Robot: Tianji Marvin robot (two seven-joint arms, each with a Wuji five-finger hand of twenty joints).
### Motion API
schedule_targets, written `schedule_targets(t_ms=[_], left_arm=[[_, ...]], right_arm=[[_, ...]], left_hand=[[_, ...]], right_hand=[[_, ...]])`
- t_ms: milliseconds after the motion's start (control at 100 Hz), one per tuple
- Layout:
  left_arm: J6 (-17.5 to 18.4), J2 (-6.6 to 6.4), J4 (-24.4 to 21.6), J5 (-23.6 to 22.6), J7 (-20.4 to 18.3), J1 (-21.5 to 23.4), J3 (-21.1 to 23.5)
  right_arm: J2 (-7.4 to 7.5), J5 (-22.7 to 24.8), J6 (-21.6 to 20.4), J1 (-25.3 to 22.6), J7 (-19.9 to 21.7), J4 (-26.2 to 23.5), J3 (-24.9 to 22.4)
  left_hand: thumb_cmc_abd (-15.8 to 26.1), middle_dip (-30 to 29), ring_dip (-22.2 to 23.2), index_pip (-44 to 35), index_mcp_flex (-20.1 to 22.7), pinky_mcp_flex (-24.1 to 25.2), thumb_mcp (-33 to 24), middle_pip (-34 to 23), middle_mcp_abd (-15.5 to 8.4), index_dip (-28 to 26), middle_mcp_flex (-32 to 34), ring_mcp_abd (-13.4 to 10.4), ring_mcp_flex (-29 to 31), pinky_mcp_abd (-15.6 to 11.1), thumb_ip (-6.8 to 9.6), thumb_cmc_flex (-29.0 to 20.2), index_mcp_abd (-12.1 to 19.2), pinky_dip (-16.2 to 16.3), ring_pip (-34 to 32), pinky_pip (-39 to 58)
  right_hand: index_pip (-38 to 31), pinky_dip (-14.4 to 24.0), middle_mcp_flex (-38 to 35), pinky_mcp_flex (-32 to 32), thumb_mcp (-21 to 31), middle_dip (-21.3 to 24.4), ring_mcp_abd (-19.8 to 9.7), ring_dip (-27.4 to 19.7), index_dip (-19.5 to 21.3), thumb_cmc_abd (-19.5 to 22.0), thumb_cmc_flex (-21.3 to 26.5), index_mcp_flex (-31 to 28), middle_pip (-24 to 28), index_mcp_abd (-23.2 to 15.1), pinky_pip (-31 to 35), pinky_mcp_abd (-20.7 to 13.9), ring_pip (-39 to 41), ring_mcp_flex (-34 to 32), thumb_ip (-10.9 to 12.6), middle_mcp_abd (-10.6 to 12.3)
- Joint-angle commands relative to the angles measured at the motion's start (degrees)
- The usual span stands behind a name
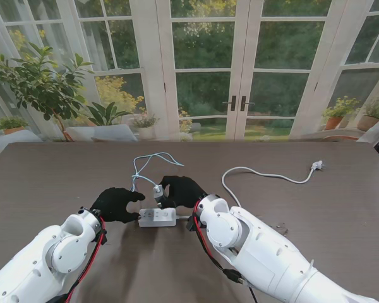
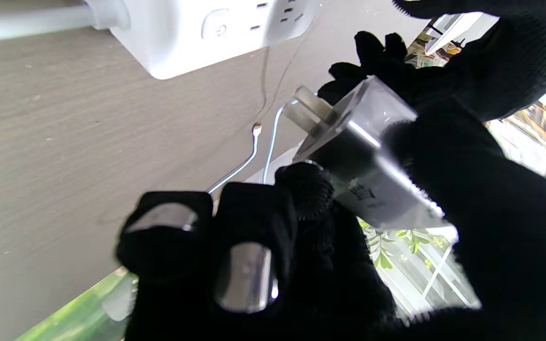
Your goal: Set up the charging station
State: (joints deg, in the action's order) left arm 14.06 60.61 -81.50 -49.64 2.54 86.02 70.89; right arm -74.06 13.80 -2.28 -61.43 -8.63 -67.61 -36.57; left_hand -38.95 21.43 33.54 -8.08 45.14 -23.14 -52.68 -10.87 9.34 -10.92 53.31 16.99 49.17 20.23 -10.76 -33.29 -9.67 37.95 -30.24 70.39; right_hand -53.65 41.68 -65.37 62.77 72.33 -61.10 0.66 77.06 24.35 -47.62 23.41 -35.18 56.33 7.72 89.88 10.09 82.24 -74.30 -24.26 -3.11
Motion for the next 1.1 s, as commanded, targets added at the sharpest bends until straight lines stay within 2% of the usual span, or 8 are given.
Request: schedule_targets(t_ms=[0, 140, 190, 250, 370, 520, 910, 1090], left_arm=[[0.50, 0.11, 0.94, 0.16, -1.37, -1.36, -0.64], [1.30, 0.00, 4.00, -0.02, -1.17, -3.94, -3.01], [1.32, 0.14, 4.91, 0.91, -0.91, -4.55, -3.72], [1.26, 0.19, 5.50, 1.27, -0.77, -5.02, -4.32], [1.32, 0.02, 6.15, 0.52, -0.86, -5.55, -4.96], [1.28, 0.01, 6.98, 0.96, -1.08, -6.02, -5.64], [2.36, -0.09, 10.59, 0.34, -0.15, -9.09, -8.97], [2.45, -0.16, 11.09, 0.50, -0.60, -9.86, -10.10]], right_arm=[[-0.39, -0.17, -0.39, 0.06, 0.66, 0.23, 0.10], [-0.59, -0.44, -0.59, 0.34, 0.58, 1.05, 0.16], [-0.65, -0.48, -0.65, 0.42, 0.50, 1.29, 0.17], [-0.75, -0.59, -0.68, 0.52, 0.40, 1.58, 0.17], [-0.91, -0.85, -0.65, 0.66, 0.31, 1.93, 0.23], [-0.98, -0.94, -0.40, 0.62, 0.14, 1.84, 0.18], [-1.47, -1.79, -0.69, 0.47, -0.26, 2.74, 0.49], [-1.29, -1.76, -0.55, 0.18, -0.24, 2.33, 0.15]], left_hand=[[-0.10, 0.10, 0.85, 1.47, -2.45, 0.70, -1.38, 0.10, -0.62, 1.55, -1.95, -0.56, 0.01, -0.34, 2.34, 1.15, -0.59, -0.10, -0.99, 1.64], [-0.12, 0.27, 0.99, 1.67, -2.98, 0.42, -1.56, -0.23, -1.00, 2.48, -1.68, -0.86, 0.50, -0.65, 2.38, 1.14, 0.80, -0.15, -1.35, 1.79], [-0.19, 0.42, 1.08, 1.06, -2.25, 0.19, -1.76, -0.46, -1.04, 2.47, -1.45, -0.74, 0.65, -0.52, 2.42, 0.86, 2.80, -0.13, -1.56, 1.99], [-0.35, 1.02, 1.29, -1.86, -1.36, 0.04, -2.03, -0.98, -1.13, 1.09, -1.09, -1.01, 0.87, -0.48, 2.42, 0.73, 4.87, -0.16, -2.05, 2.37], [-0.87, 1.85, 1.40, -4.80, 0.73, -0.14, -2.57, -1.58, -1.32, -1.80, -0.11, -1.52, 1.64, -0.59, 2.34, 0.75, 6.64, -0.31, -2.47, 2.56], [-1.23, 2.55, 1.53, -9.20, 5.51, -0.79, -2.81, -2.21, -1.31, -6.46, 2.01, -1.77, 3.10, -0.04, 2.37, 0.21, 8.93, -0.40, -3.13, 2.81], [-2.02, 3.97, 2.12, -9.15, 5.98, -1.83, -2.97, -3.55, -1.83, -8.91, 4.32, -2.29, 5.58, 0.16, 2.22, 0.47, 7.90, -0.41, -4.52, 3.38], [-2.87, 5.11, 2.93, -8.50, 5.08, -1.61, -2.77, -4.16, -0.82, -9.30, 3.79, -2.20, 5.72, 0.57, 1.90, 1.39, 7.39, -0.34, -5.68, 3.50]], right_hand=[[-26.63, 0.77, -2.97, 2.03, 9.26, -0.48, -1.37, -26.59, 6.90, 5.12, 8.15, -8.81, 1.32, -9.88, 4.84, -2.68, 2.19, -1.08, 2.21, -1.57], [-26.63, 0.76, -2.96, 2.02, 9.26, -0.46, -1.26, -26.58, 6.88, 5.07, 8.17, -8.81, 1.33, -9.84, 4.82, -2.59, 2.22, -1.07, 2.21, -1.59], [-26.62, 0.76, -2.90, 2.01, 9.21, -0.44, -1.40, -26.59, 6.87, 5.07, 8.13, -8.78, 1.31, -9.82, 4.82, -2.55, 2.20, -1.08, 2.19, -1.58], [-26.64, 0.76, -2.90, 2.00, 9.27, -0.42, -1.25, -26.58, 6.87, 5.03, 8.23, -8.80, 1.32, -9.79, 4.82, -2.47, 2.23, -1.07, 2.23, -1.60], [-26.64, 0.75, -2.92, 2.00, 9.28, -0.40, -1.28, -26.58, 6.84, 5.02, 8.18, -8.82, 1.35, -9.79, 4.80, -2.39, 2.25, -1.08, 2.22, -1.66], [-26.64, 0.75, -2.95, 2.01, 9.29, -0.36, -1.22, -26.58, 6.82, 4.98, 8.18, -8.82, 1.36, -9.82, 4.80, -2.42, 2.26, -1.07, 2.22, -1.63], [-26.70, 0.76, -2.94, 1.98, 9.38, -0.30, -0.97, -26.58, 6.70, 4.88, 8.12, -8.84, 1.41, -9.81, 4.79, -2.12, 2.31, -1.06, 2.19, -1.69], [-26.70, 0.76, -2.94, 1.97, 9.39, -0.28, -0.88, -26.56, 6.67, 4.90, 8.13, -8.80, 1.42, -9.75, 4.76, -2.04, 2.36, -1.06, 2.18, -1.74]])
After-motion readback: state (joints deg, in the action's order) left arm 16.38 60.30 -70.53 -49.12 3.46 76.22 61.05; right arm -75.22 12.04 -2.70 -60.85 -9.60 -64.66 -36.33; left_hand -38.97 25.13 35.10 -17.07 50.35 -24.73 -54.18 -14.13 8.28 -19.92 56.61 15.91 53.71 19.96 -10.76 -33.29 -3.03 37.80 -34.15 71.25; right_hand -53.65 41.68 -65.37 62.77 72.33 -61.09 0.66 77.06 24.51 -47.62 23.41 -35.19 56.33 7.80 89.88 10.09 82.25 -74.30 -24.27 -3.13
